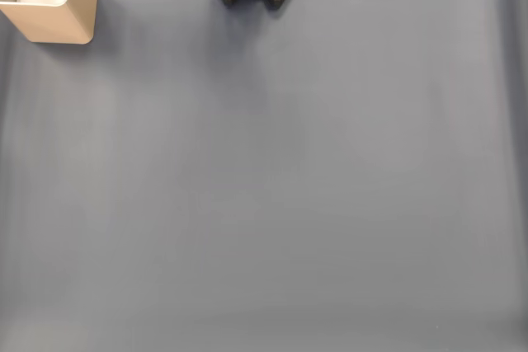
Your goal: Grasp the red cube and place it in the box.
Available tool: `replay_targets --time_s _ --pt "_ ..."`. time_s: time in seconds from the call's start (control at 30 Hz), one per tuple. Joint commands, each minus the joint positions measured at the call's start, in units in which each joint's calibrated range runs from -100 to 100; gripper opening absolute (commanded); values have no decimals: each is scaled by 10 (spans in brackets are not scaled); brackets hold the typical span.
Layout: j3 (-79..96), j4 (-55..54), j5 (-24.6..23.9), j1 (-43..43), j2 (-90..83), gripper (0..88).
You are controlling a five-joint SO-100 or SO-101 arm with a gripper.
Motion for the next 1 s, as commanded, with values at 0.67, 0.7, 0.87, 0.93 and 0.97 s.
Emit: replay_targets --time_s 0.67,0.7,0.87,0.93,0.97 --pt "-10 -13 -11 10 -18 462" --pt "-10 -15 -11 10 -18 466" --pt "-10 -20 -12 11 -17 470" --pt "-10 -21 -13 11 -16 471" --pt "-10 -22 -13 11 -16 471"
